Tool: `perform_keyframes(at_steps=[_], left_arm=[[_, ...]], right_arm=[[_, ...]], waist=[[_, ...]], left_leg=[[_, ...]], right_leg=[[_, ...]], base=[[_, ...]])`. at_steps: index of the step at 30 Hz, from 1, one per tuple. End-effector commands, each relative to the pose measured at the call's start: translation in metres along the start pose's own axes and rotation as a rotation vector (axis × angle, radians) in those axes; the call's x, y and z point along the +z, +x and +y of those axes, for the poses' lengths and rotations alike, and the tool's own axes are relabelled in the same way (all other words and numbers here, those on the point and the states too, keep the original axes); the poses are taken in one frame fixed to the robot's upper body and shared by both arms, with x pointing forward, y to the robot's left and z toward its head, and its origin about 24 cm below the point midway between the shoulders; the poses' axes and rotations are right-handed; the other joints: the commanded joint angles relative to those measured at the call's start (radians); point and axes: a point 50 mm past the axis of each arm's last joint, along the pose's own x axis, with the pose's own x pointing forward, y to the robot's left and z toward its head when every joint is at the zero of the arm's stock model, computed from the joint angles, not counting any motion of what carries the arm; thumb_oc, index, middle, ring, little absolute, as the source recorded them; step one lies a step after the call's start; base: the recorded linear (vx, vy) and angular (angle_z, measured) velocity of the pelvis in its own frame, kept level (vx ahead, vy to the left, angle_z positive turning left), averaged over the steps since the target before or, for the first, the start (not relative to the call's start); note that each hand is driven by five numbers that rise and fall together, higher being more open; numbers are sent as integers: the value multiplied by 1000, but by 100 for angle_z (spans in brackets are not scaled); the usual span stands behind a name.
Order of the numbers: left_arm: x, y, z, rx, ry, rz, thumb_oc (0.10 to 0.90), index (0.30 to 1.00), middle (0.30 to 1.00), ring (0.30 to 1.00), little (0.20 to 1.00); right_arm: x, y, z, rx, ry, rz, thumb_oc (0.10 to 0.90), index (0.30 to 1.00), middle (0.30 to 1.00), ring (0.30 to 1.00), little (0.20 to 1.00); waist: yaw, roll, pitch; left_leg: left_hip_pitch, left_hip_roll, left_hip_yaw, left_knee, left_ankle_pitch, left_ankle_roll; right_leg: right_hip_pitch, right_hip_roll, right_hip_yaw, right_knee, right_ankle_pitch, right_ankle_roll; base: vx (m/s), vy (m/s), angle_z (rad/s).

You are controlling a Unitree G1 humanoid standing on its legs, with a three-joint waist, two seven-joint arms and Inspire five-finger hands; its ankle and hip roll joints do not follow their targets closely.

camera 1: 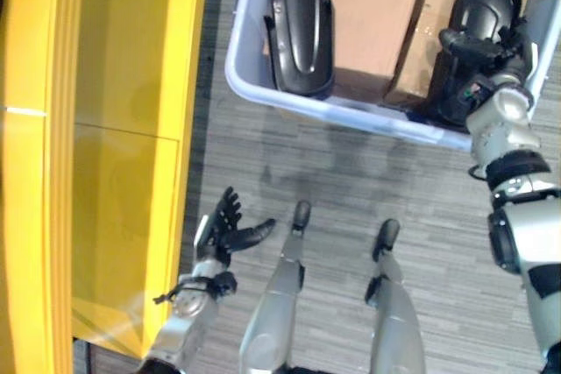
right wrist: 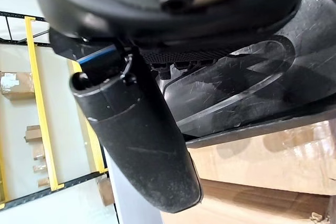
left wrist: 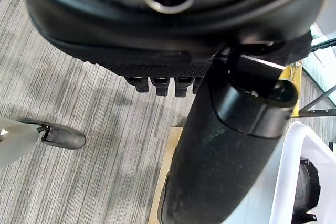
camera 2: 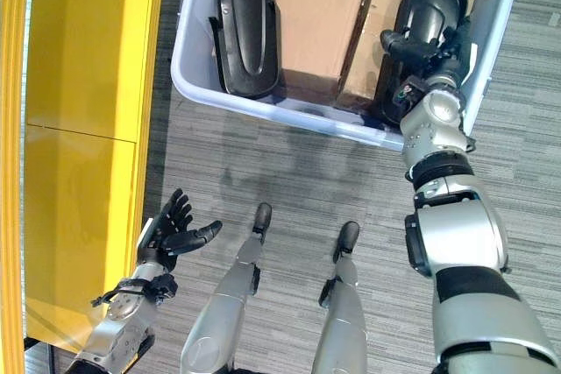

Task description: Move parts from the plastic box to the shelf.

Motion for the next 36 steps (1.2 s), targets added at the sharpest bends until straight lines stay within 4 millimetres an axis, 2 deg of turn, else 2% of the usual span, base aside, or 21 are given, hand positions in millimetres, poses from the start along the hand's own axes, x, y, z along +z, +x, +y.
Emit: perform_keyframes(at_steps=[1, 2, 3, 6, 7, 8, 9, 14, 15, 16, 24, 30, 32, 33, 34, 36], left_arm=[[19, -1, -3, -57, 0, -104, 900, 1000, 1000, 1000, 1000], [19, -1, -2, -49, -3, -103, 900, 1000, 1000, 1000, 1000], [19, -1, -2, -49, -3, -103, 900, 1000, 1000, 1000, 1000], [20, -1, 0, -35, -13, -104, 900, 1000, 1000, 1000, 1000], [20, -2, 2, -23, -20, -104, 900, 1000, 1000, 1000, 1000], [20, -2, 4, -13, -24, -103, 900, 1000, 1000, 1000, 1000], [20, -2, 4, -13, -24, -103, 900, 1000, 1000, 1000, 1000], [18, -4, 6, 9, -40, -91, 900, 1000, 1000, 1000, 1000], [18, -4, 6, 9, -40, -90, 900, 1000, 1000, 1000, 1000], [18, -5, 7, 13, -44, -90, 900, 1000, 1000, 1000, 1000], [20, -9, 11, 29, -33, -97, 900, 1000, 1000, 1000, 1000], [19, -11, 13, 38, -14, -97, 900, 1000, 1000, 1000, 1000], [19, -13, 15, 42, 0, -103, 900, 1000, 1000, 1000, 1000], [19, -14, 15, 41, 1, -101, 900, 1000, 1000, 1000, 1000], [20, -15, 16, 48, 12, -110, 900, 1000, 1000, 1000, 1000], [20, -15, 17, 51, 17, -114, 900, 1000, 1000, 1000, 1000]], right_arm=[[58, 1, 25, 124, 17, -200, 900, 1000, 1000, 1000, 1000], [63, -3, 37, 169, 37, -230, 900, 1000, 1000, 1000, 1000], [63, -3, 38, 169, 37, -230, 900, 1000, 1000, 1000, 1000], [69, -12, 59, 252, 39, -278, 900, 1000, 1000, 1000, 1000], [73, -21, 74, 323, 60, -319, 900, 1000, 1000, 1000, 1000], [74, -25, 81, 349, 72, -335, 900, 1000, 1000, 1000, 1000], [74, -25, 81, 349, 72, -334, 900, 1000, 1000, 1000, 1000], [76, -58, 109, 535, 166, -413, 900, 1000, 1000, 1000, 1000], [76, -58, 109, 534, 165, -412, 900, 1000, 1000, 1000, 1000], [78, -67, 112, 570, 180, -440, 900, 1000, 1000, 1000, 1000], [81, -105, 111, 691, 96, -601, 900, 1000, 1000, 1000, 1000], [79, -125, 99, 704, -14, -720, 900, 1000, 1000, 1000, 1000], [78, -133, 87, 667, -171, -820, 900, 1000, 1000, 1000, 1000], [78, -133, 86, 665, -172, -820, 900, 1000, 1000, 1000, 1000], [76, -136, 80, 630, -290, -879, 900, 1000, 1000, 1000, 1000], [74, -137, 74, 602, -344, -906, 900, 1000, 1000, 1000, 1000]], waist=[[16, 12, -27], [10, 5, -27], [10, 5, -27], [0, -6, -26], [-7, -15, -24], [-11, -21, -23], [-11, -22, -23], [-36, -51, -19], [-36, -52, -19], [-42, -60, -19], [-62, -84, -33], [-76, -97, -46], [-86, -101, -52], [-85, -101, -52], [-91, -103, -55], [-95, -105, -56]], left_leg=[[68, -6, -29, 23, -104, 22], [68, -6, -27, 24, -104, 21], [68, -6, -27, 24, -104, 21], [66, -6, -26, 27, -101, 20], [73, -4, -24, 27, -105, 19], [75, -3, -23, 29, -106, 19], [75, -4, -23, 28, -106, 19], [81, -2, -17, 35, -109, 18], [81, -2, -17, 34, -109, 18], [83, -1, -17, 38, -111, 18], [98, 1, -14, 37, -111, 19], [112, 4, -10, 30, -112, 19], [117, 5, -9, 29, -114, 21], [118, 5, -10, 29, -114, 21], [119, 6, -9, 30, -116, 21], [121, 7, -9, 30, -117, 22]], right_leg=[[-57, -34, -11, 183, -152, 19], [-56, -33, -9, 181, -150, 18], [-56, -33, -9, 181, -150, 18], [-55, -30, -4, 173, -141, 16], [-49, -28, -1, 173, -146, 16], [-47, -27, -1, 172, -146, 15], [-47, -27, -1, 171, -145, 15], [-31, -25, -1, 163, -139, 14], [-31, -25, -1, 163, -139, 14], [-26, -25, 0, 160, -137, 13], [-2, -27, 0, 143, -125, 15], [18, -25, 2, 123, -117, 17], [28, -24, 1, 118, -117, 18], [28, -24, 1, 118, -117, 18], [31, -24, 2, 116, -117, 19], [34, -24, 2, 115, -117, 20]], base=[[0, 0, 0], [0, 0, 0], [0, 0, 0], [0, 0, 0], [0, 0, 0], [0, 0, 0], [0, 0, 0], [0, 0, 0], [0, 0, 0], [0, 0, 0], [0, 0, 0], [0, 0, 0], [2, 6, -2], [0, 0, 0], [0, 0, 0], [0, 0, 0]])
